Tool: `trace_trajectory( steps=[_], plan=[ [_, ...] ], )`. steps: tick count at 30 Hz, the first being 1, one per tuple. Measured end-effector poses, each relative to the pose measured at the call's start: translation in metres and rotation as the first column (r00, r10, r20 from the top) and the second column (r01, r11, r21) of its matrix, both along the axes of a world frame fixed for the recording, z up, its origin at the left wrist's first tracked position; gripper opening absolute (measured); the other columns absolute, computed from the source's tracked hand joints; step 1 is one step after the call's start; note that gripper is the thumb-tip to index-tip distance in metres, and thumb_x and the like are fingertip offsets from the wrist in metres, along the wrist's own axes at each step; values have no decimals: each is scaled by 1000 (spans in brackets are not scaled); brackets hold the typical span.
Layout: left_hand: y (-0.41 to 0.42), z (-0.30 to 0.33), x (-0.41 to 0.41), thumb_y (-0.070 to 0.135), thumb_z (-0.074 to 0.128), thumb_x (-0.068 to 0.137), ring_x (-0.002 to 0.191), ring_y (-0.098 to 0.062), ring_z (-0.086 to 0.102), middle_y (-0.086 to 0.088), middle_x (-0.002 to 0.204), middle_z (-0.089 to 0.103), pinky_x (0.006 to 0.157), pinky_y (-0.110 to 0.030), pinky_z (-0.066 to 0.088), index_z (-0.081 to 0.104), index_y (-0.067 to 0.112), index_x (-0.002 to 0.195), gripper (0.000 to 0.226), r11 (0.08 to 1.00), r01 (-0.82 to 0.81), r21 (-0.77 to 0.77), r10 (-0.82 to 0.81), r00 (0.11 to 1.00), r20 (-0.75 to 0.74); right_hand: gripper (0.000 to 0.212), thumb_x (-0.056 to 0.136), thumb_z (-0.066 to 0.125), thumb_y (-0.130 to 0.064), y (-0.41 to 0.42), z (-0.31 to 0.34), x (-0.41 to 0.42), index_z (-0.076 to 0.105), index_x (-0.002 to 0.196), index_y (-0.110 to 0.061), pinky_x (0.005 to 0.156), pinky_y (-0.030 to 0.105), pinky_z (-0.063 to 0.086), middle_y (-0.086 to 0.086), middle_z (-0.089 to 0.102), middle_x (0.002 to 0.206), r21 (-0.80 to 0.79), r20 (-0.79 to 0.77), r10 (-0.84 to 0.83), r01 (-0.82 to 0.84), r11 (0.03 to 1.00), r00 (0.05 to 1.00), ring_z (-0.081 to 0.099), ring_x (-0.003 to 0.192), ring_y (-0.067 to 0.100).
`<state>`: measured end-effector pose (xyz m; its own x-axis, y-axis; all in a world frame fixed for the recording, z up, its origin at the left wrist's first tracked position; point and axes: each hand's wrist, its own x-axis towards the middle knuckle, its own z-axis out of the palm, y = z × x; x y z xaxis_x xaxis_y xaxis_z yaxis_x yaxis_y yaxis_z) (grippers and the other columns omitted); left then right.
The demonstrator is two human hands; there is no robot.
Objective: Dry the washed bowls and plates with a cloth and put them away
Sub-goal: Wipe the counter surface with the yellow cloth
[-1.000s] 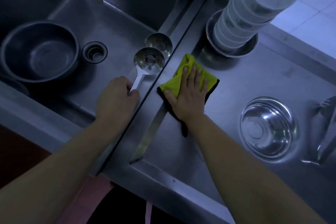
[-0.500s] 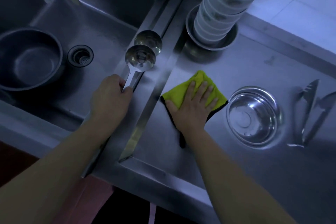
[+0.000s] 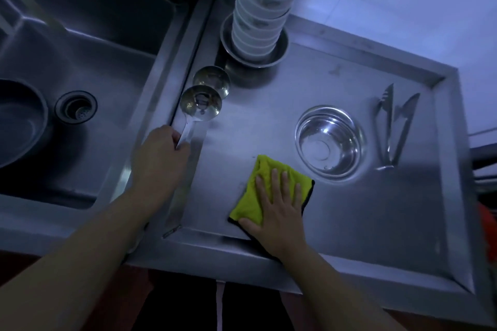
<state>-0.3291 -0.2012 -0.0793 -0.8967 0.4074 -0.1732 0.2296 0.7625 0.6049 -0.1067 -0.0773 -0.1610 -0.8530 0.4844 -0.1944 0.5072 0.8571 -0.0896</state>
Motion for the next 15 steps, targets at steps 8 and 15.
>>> trace_trajectory(
  steps=[8, 15],
  plan=[
    [-5, 6, 14, 21, 50, 84, 55, -19, 45, -5, 68, 52, 49, -28, 29, 48, 9, 71, 18, 999, 30, -14, -29, 999, 35, 108, 69, 39, -82, 42, 16, 67, 11, 153, -22, 114, 56, -5, 6, -16, 156, 17, 188, -227, 227, 974, 956, -21, 142, 26],
    [-5, 4, 14, 22, 52, 86, 53, -18, 42, -1, 63, 47, 50, -28, 31, 43, 14, 65, 24, 999, -15, 52, 12, 998, 61, 100, 68, 35, -82, 16, 7, 11, 10, 152, -33, 108, 65, -14, 23, -12, 157, -25, 191, -160, 168, 986, 968, -31, 136, 39]
  ],
)
